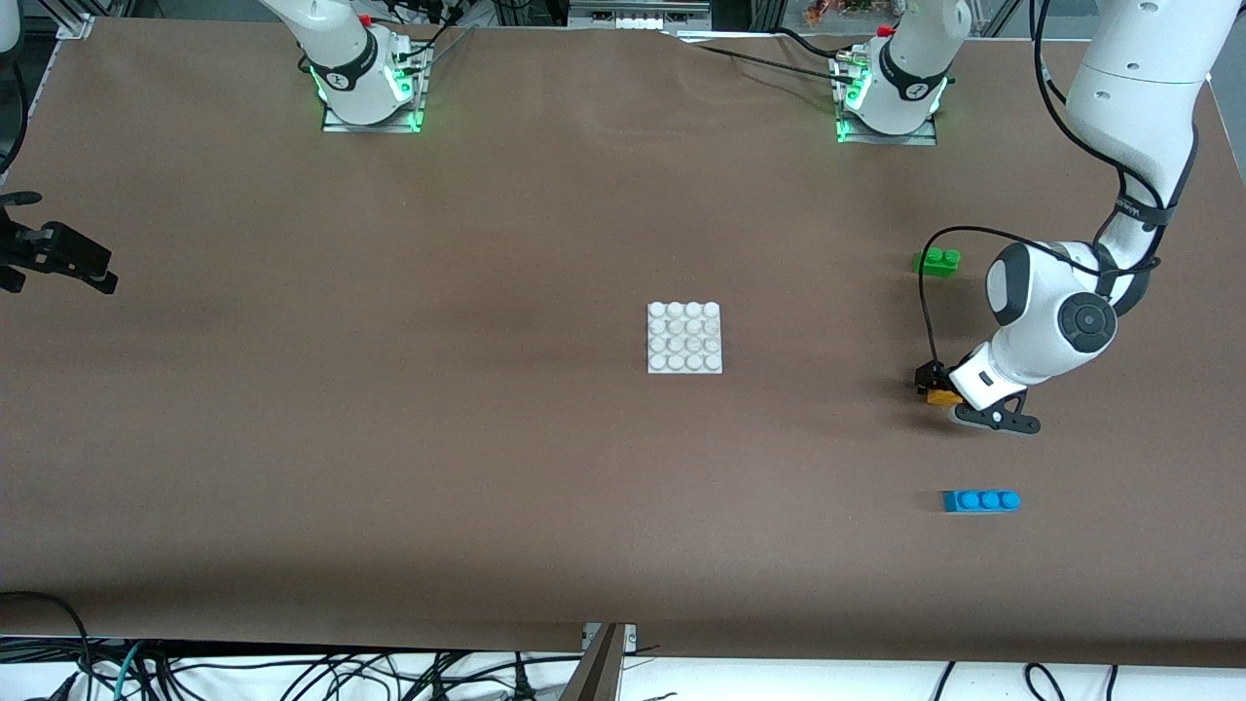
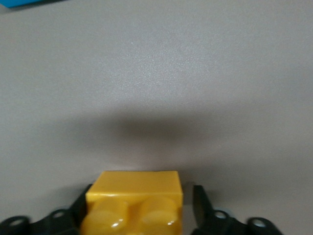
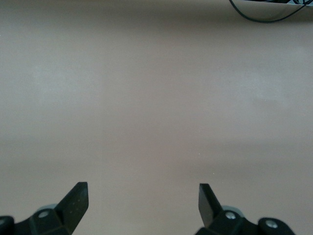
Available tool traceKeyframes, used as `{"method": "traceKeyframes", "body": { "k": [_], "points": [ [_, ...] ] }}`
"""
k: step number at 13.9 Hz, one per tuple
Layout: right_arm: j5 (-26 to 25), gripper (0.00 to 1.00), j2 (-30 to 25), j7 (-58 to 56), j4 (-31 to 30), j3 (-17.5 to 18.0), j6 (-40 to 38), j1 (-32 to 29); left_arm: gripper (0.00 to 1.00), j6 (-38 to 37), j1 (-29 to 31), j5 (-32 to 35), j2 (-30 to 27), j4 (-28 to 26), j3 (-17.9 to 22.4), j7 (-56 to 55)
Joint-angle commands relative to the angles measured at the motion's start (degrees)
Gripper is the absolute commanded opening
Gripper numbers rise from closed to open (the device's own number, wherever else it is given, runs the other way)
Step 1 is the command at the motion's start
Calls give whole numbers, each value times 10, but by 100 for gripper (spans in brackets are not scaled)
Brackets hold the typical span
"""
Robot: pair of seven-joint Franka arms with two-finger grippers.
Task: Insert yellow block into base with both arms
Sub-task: 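Lower the left gripper onto the yellow brick and grasp it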
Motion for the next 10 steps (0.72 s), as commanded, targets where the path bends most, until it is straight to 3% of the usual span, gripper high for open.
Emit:
{"method": "traceKeyframes", "body": {
  "k": [1, 6, 10],
  "points": [
    [-5, 100, -7, -7, -5, 8, -2, -8, 15, 5, 6, 3, -6, -3, -3, 7],
    [-4, 100, -7, -7, -5, 8, -2, -9, 13, -19, 5, 3, -24, 12, -4, 5],
    [-4, 100, -7, -6, -5, 8, -2, -10, 14, -111, -3, 3, -53, 58, -12, -2]
  ]
}}
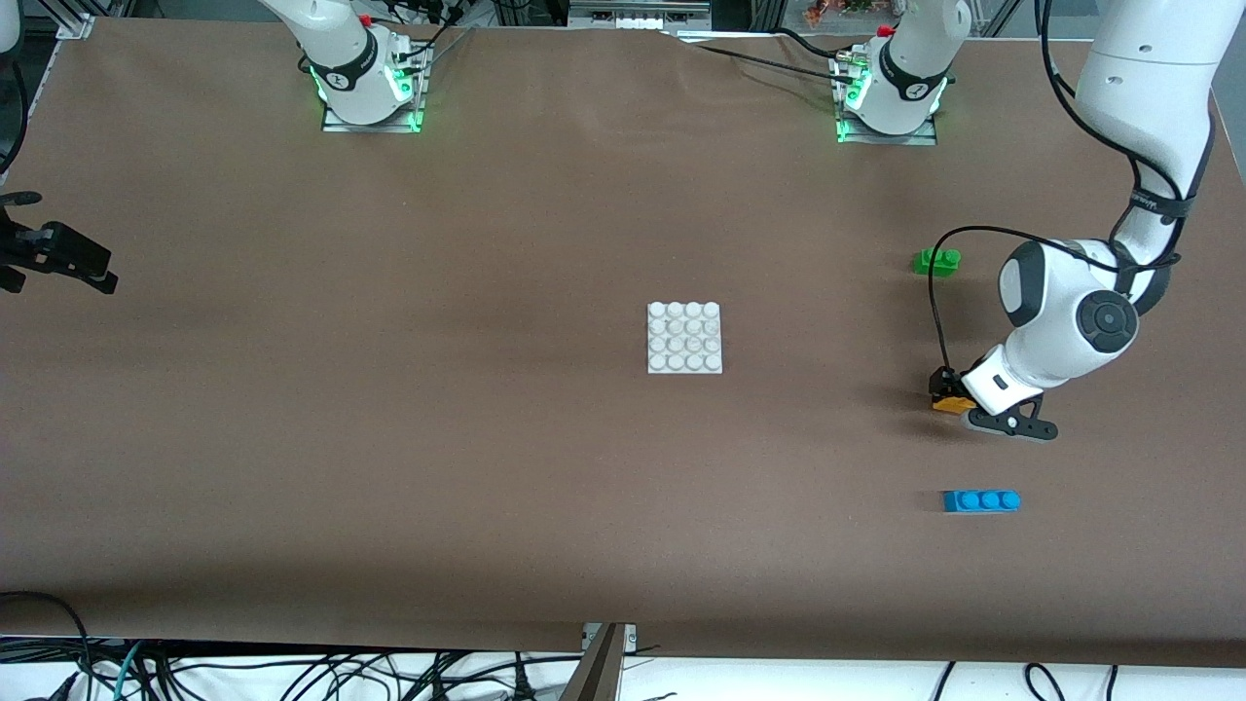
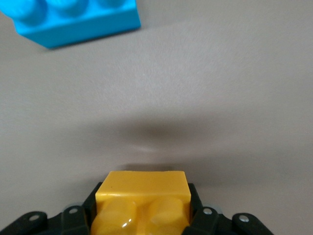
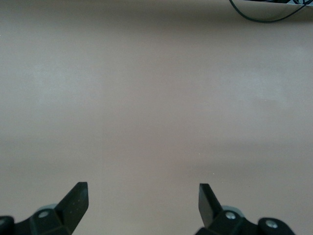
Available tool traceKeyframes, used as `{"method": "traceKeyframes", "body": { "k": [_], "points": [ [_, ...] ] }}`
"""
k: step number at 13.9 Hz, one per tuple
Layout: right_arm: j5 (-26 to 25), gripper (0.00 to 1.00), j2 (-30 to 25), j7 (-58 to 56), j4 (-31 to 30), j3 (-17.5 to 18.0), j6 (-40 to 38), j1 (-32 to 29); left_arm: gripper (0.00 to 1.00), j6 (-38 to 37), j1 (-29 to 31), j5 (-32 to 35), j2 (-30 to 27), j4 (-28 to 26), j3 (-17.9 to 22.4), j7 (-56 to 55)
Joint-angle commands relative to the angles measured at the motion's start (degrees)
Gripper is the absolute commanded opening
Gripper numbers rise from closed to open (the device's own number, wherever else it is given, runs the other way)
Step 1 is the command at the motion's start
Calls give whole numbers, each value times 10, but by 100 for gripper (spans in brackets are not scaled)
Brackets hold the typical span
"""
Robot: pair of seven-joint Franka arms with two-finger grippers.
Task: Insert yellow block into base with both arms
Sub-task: 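Carry the yellow brick with the left gripper over the white plate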
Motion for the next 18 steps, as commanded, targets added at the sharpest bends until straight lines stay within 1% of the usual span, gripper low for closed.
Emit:
{"method": "traceKeyframes", "body": {
  "k": [1, 2, 3, 5, 6, 8, 10, 13, 16, 18],
  "points": [
    [-3, 100, -6, -6, -5, 8, -2, -10, 15, -75, -2, 3, -24, 35, -14, -3],
    [-3, 100, -6, -5, -5, 8, -2, -11, 15, -90, -2, 2, -25, 46, -17, -4],
    [-3, 100, -6, -5, -5, 8, -2, -11, 15, -108, -2, 2, -31, 56, -31, -10],
    [-3, 100, -6, -5, -5, 8, -1, -11, 15, -169, -3, 3, -33, 91, -59, -64],
    [-3, 100, -6, -5, -5, 8, -1, -11, 15, -198, -3, 3, -32, 113, -80, -96],
    [-3, 100, -3, -5, -4, 8, -1, -11, 15, -228, -10, 4, -31, 138, -119, -135],
    [-3, 100, -2, -5, -3, 8, -2, -11, 15, -241, -49, 3, -30, 153, -126, -183],
    [-3, 100, -2, -5, -3, 8, -2, -11, 15, -258, -136, 2, -23, 183, -124, -246],
    [-2, 100, -2, -5, -3, 8, -1, -11, 16, -255, -202, 0, -4, 182, -124, -279],
    [-2, 100, -2, -5, -3, 8, -1, -11, 15, -245, -233, -4, 15, 181, -125, -349]
  ]
}}
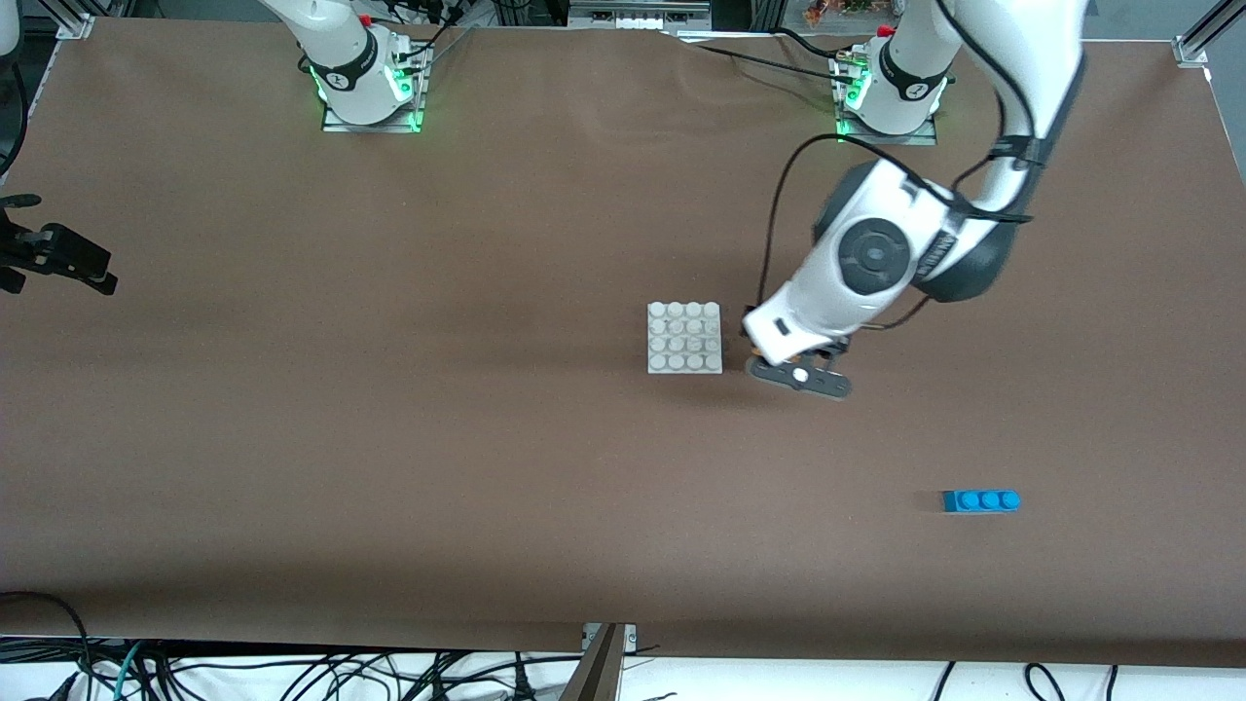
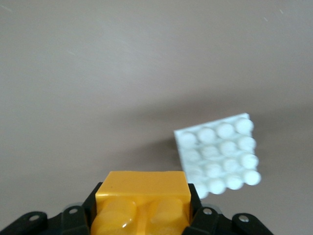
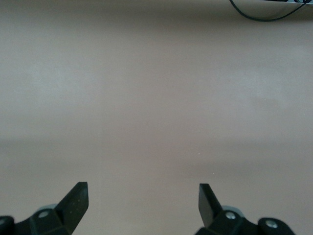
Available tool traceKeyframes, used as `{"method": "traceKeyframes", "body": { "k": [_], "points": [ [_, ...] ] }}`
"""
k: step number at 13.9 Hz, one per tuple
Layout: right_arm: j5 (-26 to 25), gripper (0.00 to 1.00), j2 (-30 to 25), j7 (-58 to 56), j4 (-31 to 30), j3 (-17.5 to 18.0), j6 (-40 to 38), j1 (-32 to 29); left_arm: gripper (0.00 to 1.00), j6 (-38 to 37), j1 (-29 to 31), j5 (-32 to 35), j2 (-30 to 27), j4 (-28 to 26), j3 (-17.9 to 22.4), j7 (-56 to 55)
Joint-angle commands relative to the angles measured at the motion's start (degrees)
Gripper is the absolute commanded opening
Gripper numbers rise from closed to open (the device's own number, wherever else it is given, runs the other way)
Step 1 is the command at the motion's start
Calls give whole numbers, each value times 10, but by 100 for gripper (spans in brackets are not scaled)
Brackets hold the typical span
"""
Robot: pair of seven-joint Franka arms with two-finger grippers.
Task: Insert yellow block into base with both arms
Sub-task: 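Carry the yellow brick with the left gripper over the white plate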
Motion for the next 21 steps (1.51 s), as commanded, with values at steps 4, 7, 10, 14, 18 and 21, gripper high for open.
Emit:
{"method": "traceKeyframes", "body": {
  "k": [4, 7, 10, 14, 18, 21],
  "points": [
    [-2, 100, -4, -5, -3, 8, -1, -9, 13, 30, -69, -2, 58, 11, 7, -91],
    [-2, 100, -4, -5, -3, 8, -1, -9, 13, 101, -89, 3, 74, -17, 9, -122],
    [-2, 100, -4, -5, -3, 8, -1, -9, 13, 148, -91, 3, 84, -46, 9, -125],
    [-2, 100, -4, -5, -3, 8, -2, -9, 14, 154, -103, 4, 89, -53, 11, -132],
    [-2, 100, -4, -5, -3, 8, -2, -9, 14, 162, -106, 55, 104, -53, 10, -170],
    [-2, 100, -4, -5, -3, 7, -2, -10, 14, 172, -112, 64, 109, -52, 9, -190]
  ]
}}
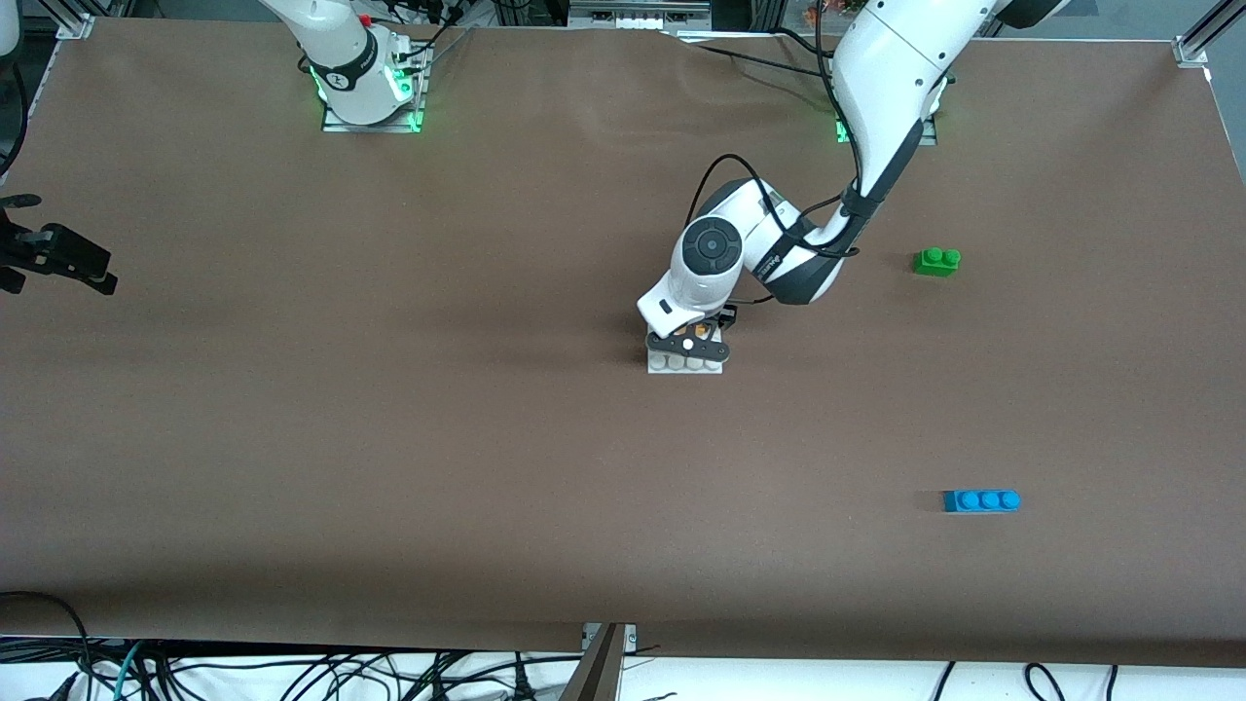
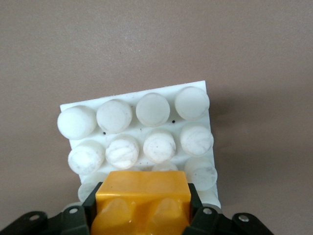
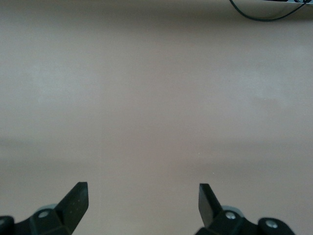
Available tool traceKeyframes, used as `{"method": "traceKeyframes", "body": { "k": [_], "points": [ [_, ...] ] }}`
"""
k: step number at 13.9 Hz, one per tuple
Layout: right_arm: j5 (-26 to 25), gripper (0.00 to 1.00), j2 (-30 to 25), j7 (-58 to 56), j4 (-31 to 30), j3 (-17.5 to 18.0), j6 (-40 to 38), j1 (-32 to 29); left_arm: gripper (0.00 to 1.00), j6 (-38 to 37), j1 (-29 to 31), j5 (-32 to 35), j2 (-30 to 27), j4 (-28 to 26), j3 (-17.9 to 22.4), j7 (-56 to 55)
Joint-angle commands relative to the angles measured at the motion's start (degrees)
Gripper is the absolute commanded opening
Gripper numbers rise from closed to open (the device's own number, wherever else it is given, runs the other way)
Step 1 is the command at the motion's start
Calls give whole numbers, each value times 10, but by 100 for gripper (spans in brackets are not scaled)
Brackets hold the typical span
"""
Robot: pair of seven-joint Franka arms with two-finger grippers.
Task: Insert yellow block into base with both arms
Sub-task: 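Press the yellow brick down onto the plate studs with the left gripper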
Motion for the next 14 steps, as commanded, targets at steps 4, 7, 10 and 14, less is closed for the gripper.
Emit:
{"method": "traceKeyframes", "body": {
  "k": [4, 7, 10, 14],
  "points": [
    [-2, 100, -4, -5, -3, 7, -2, -10, 14, 19, -15, 31, 12, -2, 6, -38],
    [-2, 100, -4, -5, -3, 7, -2, -10, 14, 18, -14, 33, 11, -3, 6, -38],
    [-2, 100, -4, -5, -3, 7, -2, -10, 15, 18, -14, 34, 12, -9, 6, -38],
    [-2, 100, -4, -5, -3, 7, -2, -10, 15, 18, -14, 34, 12, -10, 7, -31]
  ]
}}
